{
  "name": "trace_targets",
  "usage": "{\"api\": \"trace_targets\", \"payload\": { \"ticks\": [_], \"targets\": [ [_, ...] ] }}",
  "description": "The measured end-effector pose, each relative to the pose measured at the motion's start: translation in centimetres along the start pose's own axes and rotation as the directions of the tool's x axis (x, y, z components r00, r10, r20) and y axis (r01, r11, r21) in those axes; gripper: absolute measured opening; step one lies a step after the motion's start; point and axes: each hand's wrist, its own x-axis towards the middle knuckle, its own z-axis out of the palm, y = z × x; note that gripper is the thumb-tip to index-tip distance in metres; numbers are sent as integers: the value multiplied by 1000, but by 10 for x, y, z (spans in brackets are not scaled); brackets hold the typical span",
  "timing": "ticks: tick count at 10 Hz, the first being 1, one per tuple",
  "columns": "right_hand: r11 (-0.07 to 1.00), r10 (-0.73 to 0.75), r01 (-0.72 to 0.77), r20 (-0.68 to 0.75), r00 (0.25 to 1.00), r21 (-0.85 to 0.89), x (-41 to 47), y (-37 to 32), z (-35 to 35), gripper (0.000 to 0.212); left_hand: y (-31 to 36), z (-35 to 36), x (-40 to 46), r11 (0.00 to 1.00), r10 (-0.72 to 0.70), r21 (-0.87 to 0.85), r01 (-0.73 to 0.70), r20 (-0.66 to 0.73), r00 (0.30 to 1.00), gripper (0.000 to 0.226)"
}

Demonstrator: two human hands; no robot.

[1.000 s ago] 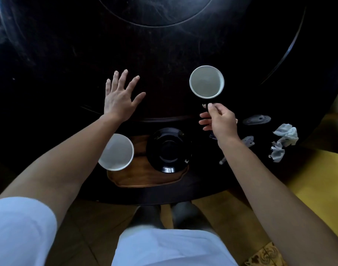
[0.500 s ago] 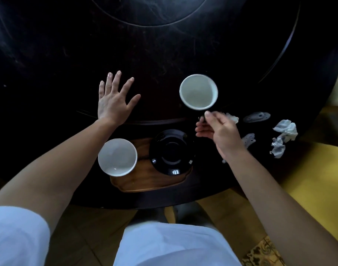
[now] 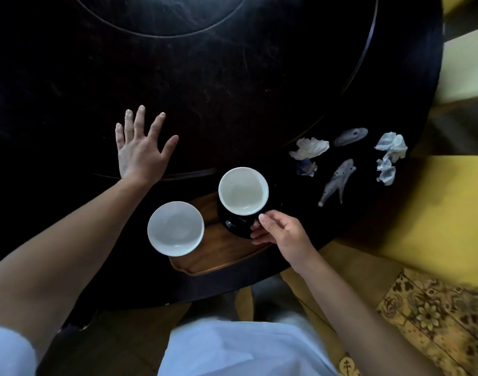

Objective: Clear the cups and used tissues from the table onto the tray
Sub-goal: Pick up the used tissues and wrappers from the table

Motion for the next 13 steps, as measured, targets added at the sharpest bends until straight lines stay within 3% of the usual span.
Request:
{"api": "trace_targets", "payload": {
  "ticks": [2,4,6,8,11,12,13],
  "targets": [
    [999,-16,15,-53,998,-35,-3,14,-1,22,1,1,0,1000,7,0,-7,1,1000,67],
    [979,-20,4,-79,997,-202,-6,19,-4,20,7,2,-1,1000,-2,-1,2,-1,1000,68],
    [966,77,-81,-26,997,-246,-5,23,-9,21,13,2,-3,1000,-12,-2,12,0,1000,67],
    [953,81,-87,-30,996,-289,-6,22,-16,18,16,0,-4,1000,-23,-6,23,-10,1000,66],
    [949,85,-77,12,996,-306,-24,-6,-80,15,31,-5,6,999,-47,-9,47,1,999,63],
    [943,21,-37,-52,998,-330,-24,-27,-123,13,55,-9,12,998,67,-17,-68,-71,995,55],
    [884,-119,32,-158,980,-465,-11,-52,-167,19,100,-9,29,974,223,-9,-225,-92,971,53]
  ]
}}
